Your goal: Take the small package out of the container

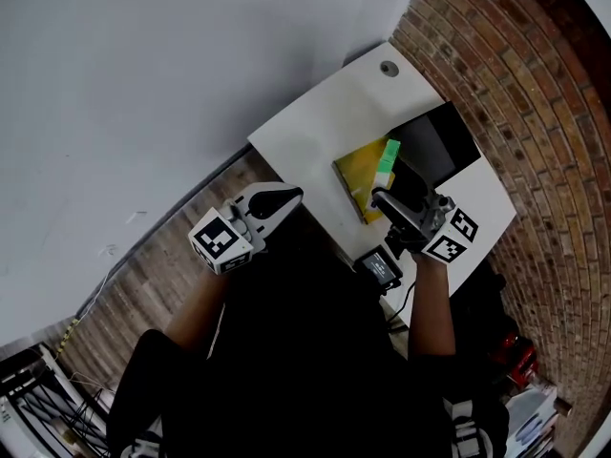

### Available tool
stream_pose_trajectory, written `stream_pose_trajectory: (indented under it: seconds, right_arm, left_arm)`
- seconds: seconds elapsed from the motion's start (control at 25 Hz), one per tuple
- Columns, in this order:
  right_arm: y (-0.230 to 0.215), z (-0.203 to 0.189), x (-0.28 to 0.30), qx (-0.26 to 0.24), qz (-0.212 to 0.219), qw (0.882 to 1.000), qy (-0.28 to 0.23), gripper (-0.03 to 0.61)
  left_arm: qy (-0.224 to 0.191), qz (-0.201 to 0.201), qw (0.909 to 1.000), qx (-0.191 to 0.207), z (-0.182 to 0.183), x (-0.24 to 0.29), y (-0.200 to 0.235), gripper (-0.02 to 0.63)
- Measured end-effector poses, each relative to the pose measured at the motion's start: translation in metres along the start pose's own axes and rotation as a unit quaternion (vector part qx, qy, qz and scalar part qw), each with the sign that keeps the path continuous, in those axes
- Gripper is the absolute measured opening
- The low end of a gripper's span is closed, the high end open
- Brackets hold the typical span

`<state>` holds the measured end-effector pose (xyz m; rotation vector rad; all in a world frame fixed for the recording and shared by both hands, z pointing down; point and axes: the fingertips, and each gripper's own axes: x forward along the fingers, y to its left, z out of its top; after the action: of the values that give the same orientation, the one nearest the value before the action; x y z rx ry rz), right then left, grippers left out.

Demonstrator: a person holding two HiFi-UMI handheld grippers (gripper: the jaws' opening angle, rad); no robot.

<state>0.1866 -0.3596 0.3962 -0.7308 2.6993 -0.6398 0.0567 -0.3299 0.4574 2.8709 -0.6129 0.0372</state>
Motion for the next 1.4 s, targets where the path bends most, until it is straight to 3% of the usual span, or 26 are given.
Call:
stream_pose_trajectory:
  seconds: [0.24,0.76,1.04,1.4]
  right_arm:
    - [0.016,0.013,-0.011,-0.006,0.038,0.998,-0.057,0.344]
    - [0.034,0.028,-0.032,0.005,0.115,0.982,-0.151,0.344]
    - [0.040,0.029,-0.034,0.011,0.142,0.975,-0.168,0.344]
    - [0.047,0.020,-0.026,-0.001,0.154,0.977,-0.146,0.342]
  left_arm:
    - [-0.010,-0.008,0.9996,0.024,0.024,0.002,-0.005,0.015]
    - [0.006,-0.020,0.9996,0.018,0.035,0.010,-0.022,0.015]
    - [0.012,-0.024,0.9994,0.021,0.034,0.011,-0.025,0.015]
    - [0.015,-0.027,0.9993,0.023,0.031,0.012,-0.027,0.015]
